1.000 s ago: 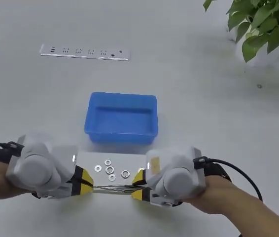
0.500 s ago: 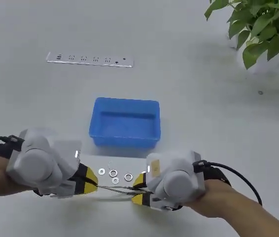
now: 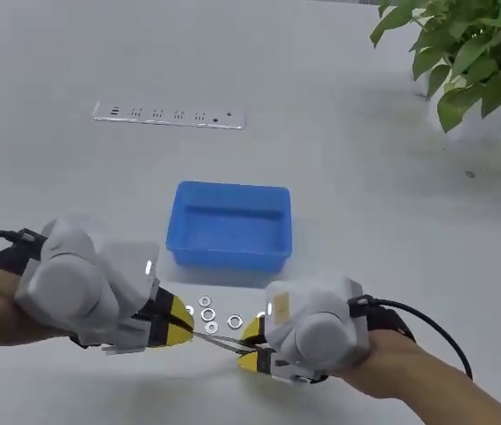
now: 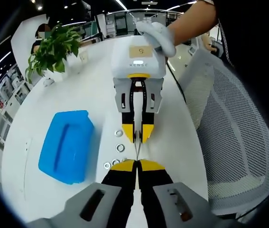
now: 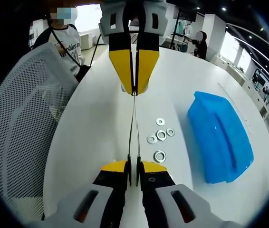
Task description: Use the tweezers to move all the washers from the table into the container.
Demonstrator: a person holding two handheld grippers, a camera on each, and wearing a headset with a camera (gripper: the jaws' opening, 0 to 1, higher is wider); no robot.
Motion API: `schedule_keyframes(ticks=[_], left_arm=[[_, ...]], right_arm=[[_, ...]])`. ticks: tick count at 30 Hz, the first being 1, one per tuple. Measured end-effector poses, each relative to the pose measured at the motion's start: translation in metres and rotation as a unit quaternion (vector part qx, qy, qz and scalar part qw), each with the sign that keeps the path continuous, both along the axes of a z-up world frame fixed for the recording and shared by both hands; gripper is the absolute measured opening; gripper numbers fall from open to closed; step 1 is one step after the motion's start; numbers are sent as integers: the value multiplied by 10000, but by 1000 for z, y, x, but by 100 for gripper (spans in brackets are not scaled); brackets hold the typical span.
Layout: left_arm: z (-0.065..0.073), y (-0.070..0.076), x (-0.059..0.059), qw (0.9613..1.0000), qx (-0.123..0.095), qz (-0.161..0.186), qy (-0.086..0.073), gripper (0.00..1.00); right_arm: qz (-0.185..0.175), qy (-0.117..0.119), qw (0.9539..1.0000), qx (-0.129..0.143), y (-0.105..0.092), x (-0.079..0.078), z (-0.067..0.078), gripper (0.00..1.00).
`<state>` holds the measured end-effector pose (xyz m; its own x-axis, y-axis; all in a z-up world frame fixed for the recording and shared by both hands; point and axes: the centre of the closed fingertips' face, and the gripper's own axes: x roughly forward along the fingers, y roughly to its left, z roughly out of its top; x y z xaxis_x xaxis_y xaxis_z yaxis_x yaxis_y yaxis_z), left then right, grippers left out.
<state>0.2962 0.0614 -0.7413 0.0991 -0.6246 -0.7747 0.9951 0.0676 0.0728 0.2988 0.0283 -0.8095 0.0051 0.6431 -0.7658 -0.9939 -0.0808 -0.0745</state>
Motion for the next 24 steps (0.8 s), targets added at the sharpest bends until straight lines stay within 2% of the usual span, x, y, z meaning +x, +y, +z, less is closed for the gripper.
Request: schedule_keyframes(ticks=[3,16,24], left_arm=[[9,-5,1,9999,-99,-15,-28,5],[37,-20,-1,9993,-291,-162,-191,5],[39,-29,-4,9989,-334,-260,-183,5]], right_arm=[[-27,-9,10000,26,0,0,3,11],[-179,18,9995,264,10,-1,14,11],[-206,68,9992,341,15,-5,13,11]])
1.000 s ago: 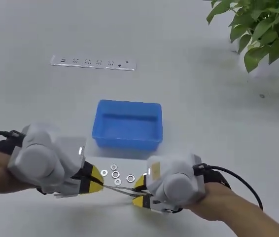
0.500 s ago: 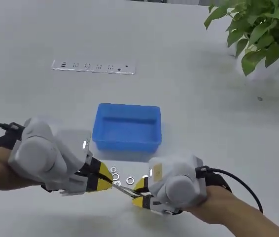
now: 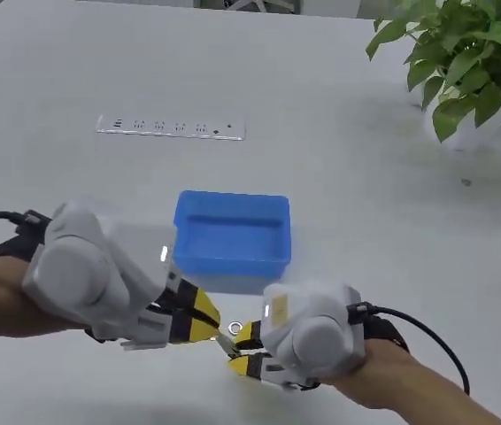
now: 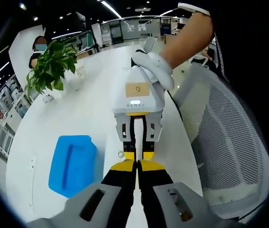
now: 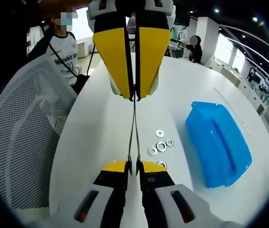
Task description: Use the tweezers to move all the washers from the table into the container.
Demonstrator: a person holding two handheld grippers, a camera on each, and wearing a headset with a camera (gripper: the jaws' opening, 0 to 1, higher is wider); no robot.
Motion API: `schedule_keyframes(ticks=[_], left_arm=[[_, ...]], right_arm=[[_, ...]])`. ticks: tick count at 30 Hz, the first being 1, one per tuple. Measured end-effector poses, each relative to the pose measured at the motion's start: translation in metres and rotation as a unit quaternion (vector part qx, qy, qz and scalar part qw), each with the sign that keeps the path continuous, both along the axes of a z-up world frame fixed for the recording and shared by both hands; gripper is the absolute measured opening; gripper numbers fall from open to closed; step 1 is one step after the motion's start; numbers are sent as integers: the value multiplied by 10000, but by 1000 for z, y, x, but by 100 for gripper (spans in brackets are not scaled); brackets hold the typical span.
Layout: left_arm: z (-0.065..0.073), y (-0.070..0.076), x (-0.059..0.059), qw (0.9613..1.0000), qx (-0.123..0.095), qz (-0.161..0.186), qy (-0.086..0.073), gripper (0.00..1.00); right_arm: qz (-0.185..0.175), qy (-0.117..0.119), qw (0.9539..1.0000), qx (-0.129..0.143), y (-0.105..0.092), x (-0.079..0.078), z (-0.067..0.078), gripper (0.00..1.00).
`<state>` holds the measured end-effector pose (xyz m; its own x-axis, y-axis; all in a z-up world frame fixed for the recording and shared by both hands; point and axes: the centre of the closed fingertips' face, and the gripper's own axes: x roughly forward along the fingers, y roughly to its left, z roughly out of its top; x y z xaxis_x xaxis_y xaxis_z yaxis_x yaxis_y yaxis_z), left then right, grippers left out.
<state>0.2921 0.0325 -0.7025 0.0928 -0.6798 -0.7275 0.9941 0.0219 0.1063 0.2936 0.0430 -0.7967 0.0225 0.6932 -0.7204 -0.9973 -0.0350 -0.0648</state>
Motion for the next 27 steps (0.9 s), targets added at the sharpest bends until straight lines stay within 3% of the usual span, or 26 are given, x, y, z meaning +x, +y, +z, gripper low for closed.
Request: schedule_keyframes(ticks=[9,17,27], left_arm=[[1,-10,0,9999,-80,-92,47,5],[-6,-12,-1,9998,-13,-194,84,7],[-8,-17,1,9996,-27,-291,36,6]], right_arm=[[-46,67,10000,53,-2,-2,-1,10],[-80,51,9999,81,-3,-2,-1,10],[-103,40,9999,80,-5,-1,0,11]])
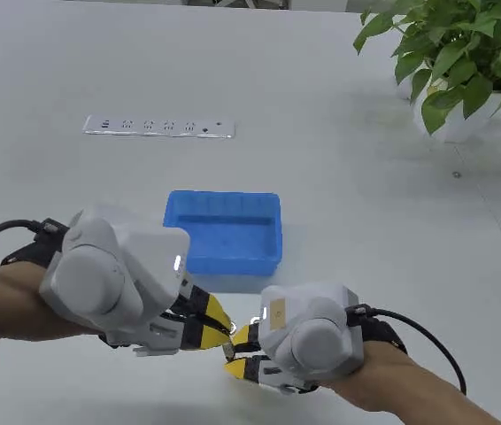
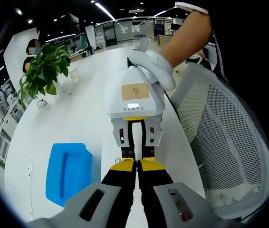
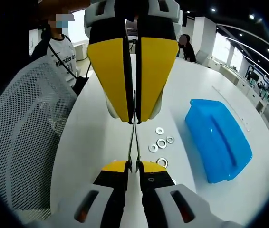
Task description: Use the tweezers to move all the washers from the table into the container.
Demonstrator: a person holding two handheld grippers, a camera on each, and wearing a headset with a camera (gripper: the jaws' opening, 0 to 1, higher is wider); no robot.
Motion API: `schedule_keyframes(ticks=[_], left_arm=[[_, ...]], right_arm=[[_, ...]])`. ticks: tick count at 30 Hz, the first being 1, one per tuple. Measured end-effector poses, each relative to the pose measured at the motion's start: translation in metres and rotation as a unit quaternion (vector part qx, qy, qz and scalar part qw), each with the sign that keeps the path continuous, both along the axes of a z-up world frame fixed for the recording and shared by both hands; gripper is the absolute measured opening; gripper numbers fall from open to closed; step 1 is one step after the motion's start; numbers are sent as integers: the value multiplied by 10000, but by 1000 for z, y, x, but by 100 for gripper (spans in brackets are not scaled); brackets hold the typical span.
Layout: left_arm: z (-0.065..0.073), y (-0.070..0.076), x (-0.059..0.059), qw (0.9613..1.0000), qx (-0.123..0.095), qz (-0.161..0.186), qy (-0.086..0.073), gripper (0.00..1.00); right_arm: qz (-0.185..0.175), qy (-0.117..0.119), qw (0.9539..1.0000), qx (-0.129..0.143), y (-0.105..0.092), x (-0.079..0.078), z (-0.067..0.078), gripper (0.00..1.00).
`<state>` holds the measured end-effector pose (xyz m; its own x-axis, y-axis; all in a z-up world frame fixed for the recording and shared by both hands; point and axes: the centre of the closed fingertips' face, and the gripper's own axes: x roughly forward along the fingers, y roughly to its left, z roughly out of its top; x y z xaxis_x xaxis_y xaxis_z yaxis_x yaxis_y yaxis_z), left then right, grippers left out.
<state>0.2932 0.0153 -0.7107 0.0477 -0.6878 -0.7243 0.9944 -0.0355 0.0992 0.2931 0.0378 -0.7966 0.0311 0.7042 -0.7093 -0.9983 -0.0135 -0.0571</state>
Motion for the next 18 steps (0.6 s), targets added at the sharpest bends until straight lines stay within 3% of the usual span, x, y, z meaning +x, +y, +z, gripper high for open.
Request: schedule_keyframes(ticks=[18], left_arm=[[4,3,12,10000,16,34,-92,5]], right_arm=[[-67,-102,9999,55,4,17,4,12]])
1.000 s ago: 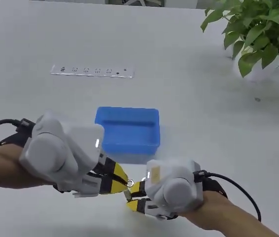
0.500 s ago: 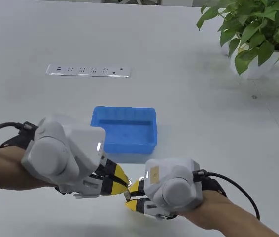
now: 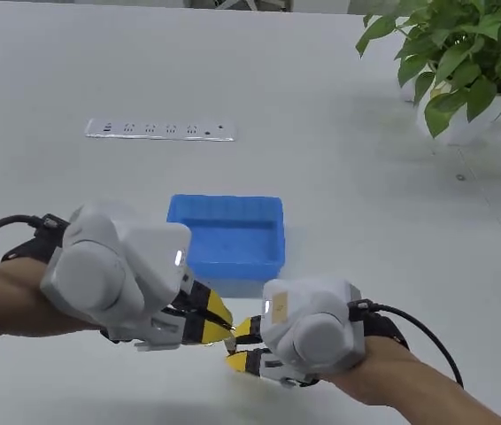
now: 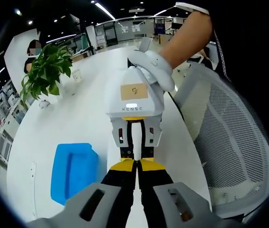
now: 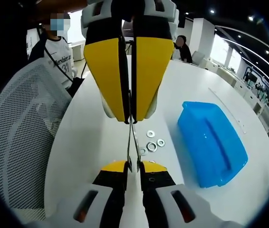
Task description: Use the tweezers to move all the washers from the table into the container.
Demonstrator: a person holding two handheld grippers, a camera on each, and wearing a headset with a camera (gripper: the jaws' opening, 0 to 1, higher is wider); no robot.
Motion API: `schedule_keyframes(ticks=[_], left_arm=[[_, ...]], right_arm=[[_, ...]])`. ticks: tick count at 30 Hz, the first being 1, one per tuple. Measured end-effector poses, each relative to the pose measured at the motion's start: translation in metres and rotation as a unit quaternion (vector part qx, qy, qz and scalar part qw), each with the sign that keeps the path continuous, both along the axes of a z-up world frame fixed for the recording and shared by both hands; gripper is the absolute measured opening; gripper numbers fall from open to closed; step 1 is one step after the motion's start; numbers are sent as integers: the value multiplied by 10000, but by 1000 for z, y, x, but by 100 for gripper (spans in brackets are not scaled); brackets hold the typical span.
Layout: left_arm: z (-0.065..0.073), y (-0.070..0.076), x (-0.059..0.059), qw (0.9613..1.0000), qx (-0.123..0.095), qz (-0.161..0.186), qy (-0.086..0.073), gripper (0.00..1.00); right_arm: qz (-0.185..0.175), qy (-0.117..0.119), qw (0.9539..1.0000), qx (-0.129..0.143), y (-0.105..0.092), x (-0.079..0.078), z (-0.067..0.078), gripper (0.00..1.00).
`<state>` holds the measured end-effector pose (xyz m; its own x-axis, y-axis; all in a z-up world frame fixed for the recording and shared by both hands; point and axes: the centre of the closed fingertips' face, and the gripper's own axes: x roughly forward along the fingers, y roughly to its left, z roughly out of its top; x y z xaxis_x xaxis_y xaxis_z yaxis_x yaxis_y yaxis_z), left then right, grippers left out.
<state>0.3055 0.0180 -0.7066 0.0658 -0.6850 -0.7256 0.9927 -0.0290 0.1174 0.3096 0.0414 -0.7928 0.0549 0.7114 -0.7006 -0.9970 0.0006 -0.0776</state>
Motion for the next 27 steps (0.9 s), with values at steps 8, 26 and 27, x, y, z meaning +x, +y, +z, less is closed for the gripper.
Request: schedule_keyframes(ticks=[8,26,27], left_arm=[[0,1,9,10000,11,29,-44,5],[-3,4,22,9999,26,114,-2,5],[-3,4,23,9999,28,131,16,5]], right_arm=[[-36,-26,10000,39,2,9,0,12],[-63,53,10000,38,6,19,-5,12],[-71,62,9999,36,6,19,-6,13]])
